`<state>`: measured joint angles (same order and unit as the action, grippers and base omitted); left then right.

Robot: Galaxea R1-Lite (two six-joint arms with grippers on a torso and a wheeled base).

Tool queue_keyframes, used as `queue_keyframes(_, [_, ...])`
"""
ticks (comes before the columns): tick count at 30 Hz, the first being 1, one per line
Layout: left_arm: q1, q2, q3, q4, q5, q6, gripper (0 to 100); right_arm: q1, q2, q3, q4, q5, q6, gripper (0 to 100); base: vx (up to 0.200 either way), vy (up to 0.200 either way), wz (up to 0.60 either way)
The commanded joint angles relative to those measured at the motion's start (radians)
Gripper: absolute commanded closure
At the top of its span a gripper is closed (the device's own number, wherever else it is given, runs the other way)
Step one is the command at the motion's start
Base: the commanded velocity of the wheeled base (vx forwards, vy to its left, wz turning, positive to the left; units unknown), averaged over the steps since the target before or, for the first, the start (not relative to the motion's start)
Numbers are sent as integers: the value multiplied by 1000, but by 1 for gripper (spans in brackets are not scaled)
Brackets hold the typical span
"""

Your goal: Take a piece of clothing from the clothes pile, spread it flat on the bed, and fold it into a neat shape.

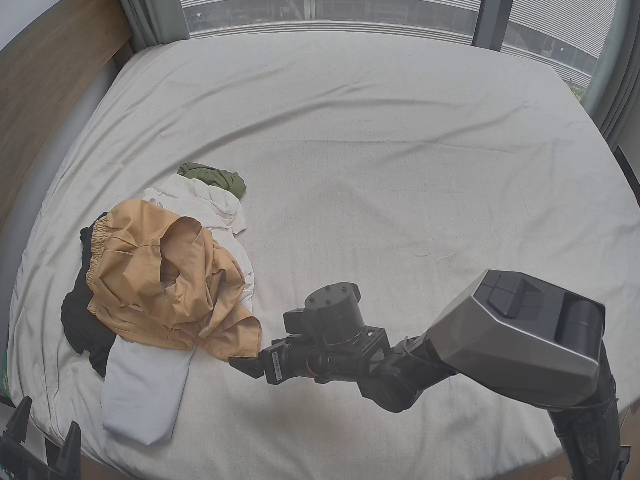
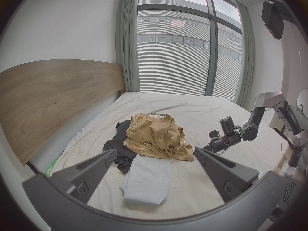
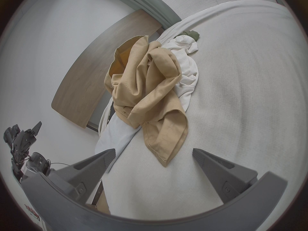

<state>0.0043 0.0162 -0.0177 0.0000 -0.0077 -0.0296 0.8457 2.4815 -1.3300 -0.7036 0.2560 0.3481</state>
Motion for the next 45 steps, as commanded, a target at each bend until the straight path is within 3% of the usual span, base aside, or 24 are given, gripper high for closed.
queue_keyframes(1, [0,-16,18,-2,0,0,0,7,39,-37,0,-1,8,0,0,0,0])
queue_keyframes(27, [0,-16,18,-2,-2,0,0,26,148,-155,-48,-27,31,0,0,0,0])
queue_keyframes(28, [0,-16,18,0,0,0,0,24,146,-153,-48,-27,31,100,0,0,0])
queue_keyframes(45, [0,-16,18,-2,0,0,0,15,126,-110,-50,-67,29,100,0,0,0])
